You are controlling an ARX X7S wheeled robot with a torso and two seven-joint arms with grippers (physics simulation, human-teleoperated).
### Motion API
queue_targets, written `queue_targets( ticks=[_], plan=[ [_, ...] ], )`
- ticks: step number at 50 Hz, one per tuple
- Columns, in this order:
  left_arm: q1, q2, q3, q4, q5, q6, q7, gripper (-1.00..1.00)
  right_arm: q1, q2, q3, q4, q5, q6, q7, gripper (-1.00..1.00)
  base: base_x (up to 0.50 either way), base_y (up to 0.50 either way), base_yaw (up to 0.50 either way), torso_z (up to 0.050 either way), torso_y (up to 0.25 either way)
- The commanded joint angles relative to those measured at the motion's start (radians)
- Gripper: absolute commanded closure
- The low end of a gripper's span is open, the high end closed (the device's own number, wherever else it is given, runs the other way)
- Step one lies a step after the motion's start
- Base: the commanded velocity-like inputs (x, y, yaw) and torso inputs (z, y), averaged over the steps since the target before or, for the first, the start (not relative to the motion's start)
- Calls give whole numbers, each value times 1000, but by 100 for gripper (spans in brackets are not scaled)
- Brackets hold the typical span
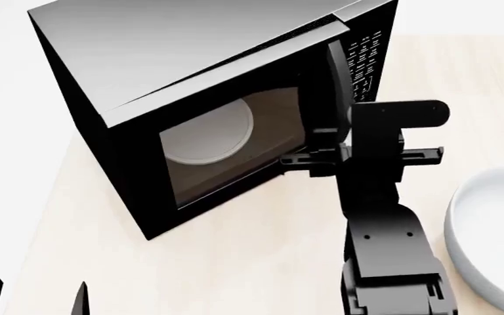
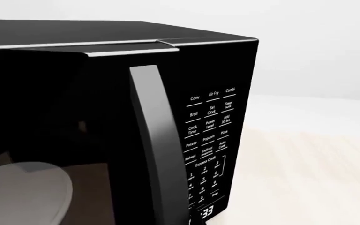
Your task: Open the microwave.
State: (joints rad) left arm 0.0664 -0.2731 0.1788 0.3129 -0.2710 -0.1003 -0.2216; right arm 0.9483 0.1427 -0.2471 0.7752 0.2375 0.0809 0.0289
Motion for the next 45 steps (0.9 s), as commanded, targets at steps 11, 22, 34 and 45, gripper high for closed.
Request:
queue_targets(
  ticks=[11,22,34,45],
  plan=[
    [2,-7,9,4,-1,4,-10,-100,-146,57,-29,-369,61,160,25,100,0,0,0,0,0],
    [0,-10,13,0,-1,8,-15,-100,-239,95,-20,-550,100,218,42,100,0,0,0,0,0],
    [0,-13,18,-2,-3,10,-18,-100,-333,131,-16,-743,139,272,65,100,0,0,0,0,3],
    [-1,-18,20,2,-6,10,-23,-100,-390,152,-14,-852,168,296,73,100,0,0,0,0,3]
  ],
)
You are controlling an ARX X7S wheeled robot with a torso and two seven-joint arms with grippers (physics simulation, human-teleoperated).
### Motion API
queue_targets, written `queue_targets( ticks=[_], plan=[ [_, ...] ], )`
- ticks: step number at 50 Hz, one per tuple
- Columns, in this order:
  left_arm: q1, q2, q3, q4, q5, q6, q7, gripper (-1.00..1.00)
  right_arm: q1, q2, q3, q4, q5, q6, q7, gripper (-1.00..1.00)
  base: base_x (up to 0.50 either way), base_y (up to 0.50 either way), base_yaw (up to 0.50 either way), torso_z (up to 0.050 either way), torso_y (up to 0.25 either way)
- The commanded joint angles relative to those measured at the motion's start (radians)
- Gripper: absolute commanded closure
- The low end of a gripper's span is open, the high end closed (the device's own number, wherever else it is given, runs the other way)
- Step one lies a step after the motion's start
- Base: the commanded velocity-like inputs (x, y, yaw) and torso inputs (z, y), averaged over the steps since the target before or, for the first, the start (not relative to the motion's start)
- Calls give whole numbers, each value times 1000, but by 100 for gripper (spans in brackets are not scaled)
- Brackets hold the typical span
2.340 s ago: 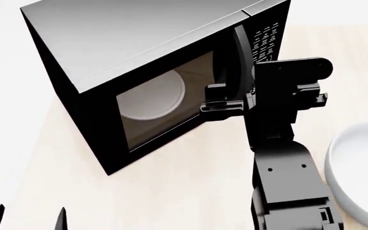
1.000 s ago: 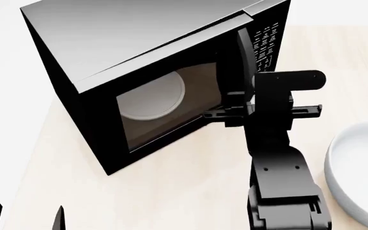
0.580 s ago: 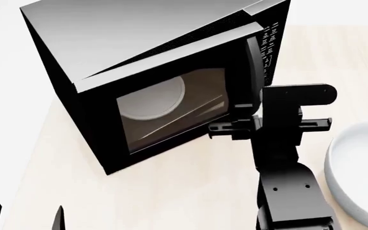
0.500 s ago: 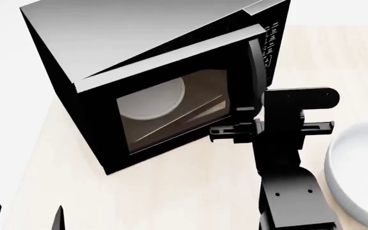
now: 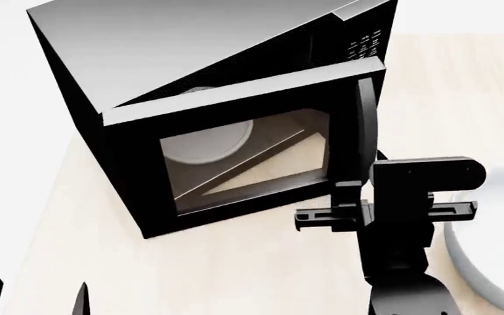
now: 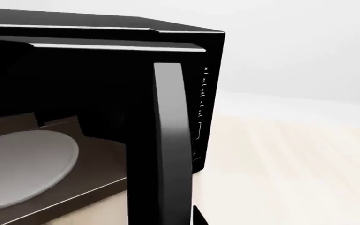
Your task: Open the microwave.
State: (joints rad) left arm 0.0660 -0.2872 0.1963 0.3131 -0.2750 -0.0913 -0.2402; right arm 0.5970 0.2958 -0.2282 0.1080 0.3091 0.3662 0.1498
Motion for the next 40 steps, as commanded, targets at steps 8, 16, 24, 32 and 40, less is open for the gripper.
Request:
queue_targets(
  ticks=[8,16,24,32,40],
  plan=[
    [-1,-7,2,3,-6,2,-8,-100,-102,23,-26,-265,115,9,-43,100,0,0,0,2,4],
    [-1,-9,6,4,-6,4,-10,-100,-170,44,-17,-339,129,4,-32,100,0,0,0,0,3],
    [2,-11,14,6,-2,6,-13,-100,-228,55,-7,-386,144,-8,-24,100,0,0,0,1,4],
    [-1,-13,13,4,-7,5,-16,-100,-251,58,-7,-402,145,-22,-21,100,0,0,0,1,3],
    [-2,-16,14,7,-8,5,-21,-100,-248,60,-17,-381,149,-25,-36,100,0,0,0,0,3]
  ],
)
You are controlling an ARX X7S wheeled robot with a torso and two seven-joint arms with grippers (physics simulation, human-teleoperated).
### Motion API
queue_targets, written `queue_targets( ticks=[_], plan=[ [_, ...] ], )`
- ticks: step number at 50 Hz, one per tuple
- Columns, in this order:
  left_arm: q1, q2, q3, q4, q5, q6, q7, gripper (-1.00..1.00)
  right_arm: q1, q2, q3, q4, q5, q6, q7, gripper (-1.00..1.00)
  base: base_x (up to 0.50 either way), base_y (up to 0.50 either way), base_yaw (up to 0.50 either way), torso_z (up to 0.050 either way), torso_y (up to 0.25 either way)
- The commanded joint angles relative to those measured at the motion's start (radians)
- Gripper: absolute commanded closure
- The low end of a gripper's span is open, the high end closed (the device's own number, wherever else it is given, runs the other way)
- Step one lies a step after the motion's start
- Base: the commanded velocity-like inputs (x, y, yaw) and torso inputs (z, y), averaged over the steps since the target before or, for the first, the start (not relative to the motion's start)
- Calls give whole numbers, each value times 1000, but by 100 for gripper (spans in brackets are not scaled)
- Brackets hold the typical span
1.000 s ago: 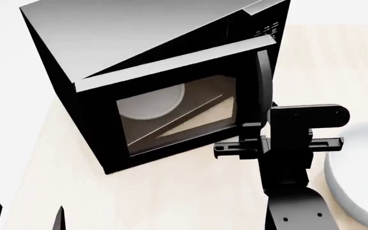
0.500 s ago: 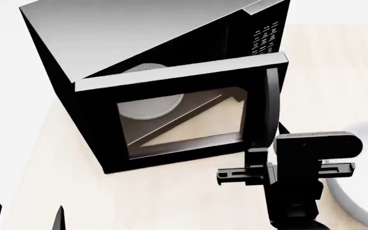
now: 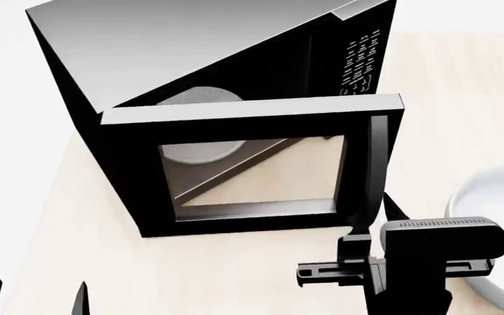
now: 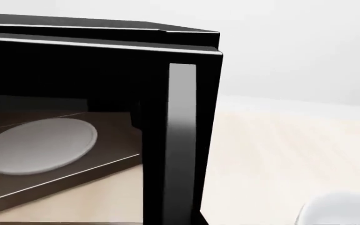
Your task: Open the microwave.
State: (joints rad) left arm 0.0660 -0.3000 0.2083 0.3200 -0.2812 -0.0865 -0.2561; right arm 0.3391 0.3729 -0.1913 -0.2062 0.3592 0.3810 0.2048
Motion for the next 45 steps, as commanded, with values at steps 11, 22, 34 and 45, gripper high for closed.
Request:
queue_targets(
  ticks=[11,22,34,45],
  plan=[
    [-3,-6,4,-1,-5,1,-8,-100,14,-29,-48,-45,103,-49,-80,-100,0,0,0,1,2],
    [-4,-8,9,-4,-5,5,-11,-100,12,-25,-28,-50,120,-56,-74,-100,0,0,0,1,2],
    [0,-13,14,8,-8,3,-15,-100,1,-4,7,-31,132,-69,-70,-100,0,0,0,0,3],
    [-4,-15,17,4,-10,4,-18,-100,-12,7,32,6,138,-96,-76,-100,0,0,0,0,0]
  ],
)
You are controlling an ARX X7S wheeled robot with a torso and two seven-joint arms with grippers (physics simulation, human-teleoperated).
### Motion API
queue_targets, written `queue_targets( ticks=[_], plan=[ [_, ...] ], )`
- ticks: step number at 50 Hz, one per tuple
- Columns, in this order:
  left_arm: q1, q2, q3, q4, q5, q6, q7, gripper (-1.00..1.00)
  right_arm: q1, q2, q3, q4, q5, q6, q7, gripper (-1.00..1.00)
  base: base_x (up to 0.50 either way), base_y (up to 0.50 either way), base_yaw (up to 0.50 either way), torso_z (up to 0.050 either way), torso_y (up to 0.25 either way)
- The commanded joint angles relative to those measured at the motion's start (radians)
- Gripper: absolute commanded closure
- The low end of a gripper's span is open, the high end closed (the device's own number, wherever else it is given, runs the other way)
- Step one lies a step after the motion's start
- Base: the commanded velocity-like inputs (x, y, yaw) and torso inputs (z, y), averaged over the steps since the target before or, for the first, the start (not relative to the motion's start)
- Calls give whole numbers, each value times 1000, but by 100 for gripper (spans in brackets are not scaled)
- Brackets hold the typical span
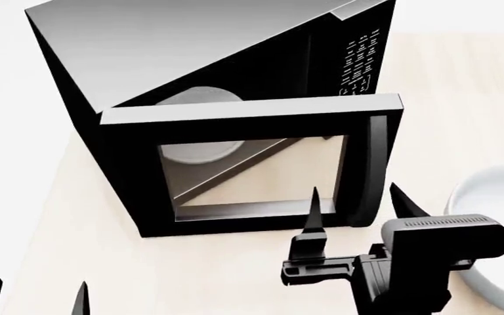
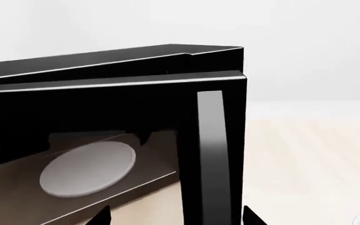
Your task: Open the microwave.
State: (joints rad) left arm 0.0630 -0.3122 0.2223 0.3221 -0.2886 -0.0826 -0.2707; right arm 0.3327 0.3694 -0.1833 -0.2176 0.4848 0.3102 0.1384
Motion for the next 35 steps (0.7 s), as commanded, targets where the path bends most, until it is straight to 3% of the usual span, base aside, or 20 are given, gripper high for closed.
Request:
queue_targets(
  ticks=[1,12,19,26,28,35],
  plan=[
    [-1,-4,4,3,-2,-1,-4,-100,-10,12,26,13,16,-24,-8,-100,0,0,0,0,0],
    [1,-7,6,5,-6,2,-6,-100,-89,62,68,-159,65,26,43,-100,0,0,0,0,0],
    [-1,-5,13,0,-2,4,-8,-100,-155,125,84,-366,55,126,151,-100,0,0,0,0,0],
    [-1,-8,14,2,-7,5,-8,-100,-137,162,120,-518,118,250,238,-100,0,0,0,0,0],
    [-2,-8,15,0,-7,5,-8,-100,-125,183,85,-550,36,272,281,-100,0,0,0,0,0],
    [-3,-11,11,2,-18,3,-10,-100,-46,188,152,-700,138,434,404,-100,0,0,0,0,0]
  ],
)
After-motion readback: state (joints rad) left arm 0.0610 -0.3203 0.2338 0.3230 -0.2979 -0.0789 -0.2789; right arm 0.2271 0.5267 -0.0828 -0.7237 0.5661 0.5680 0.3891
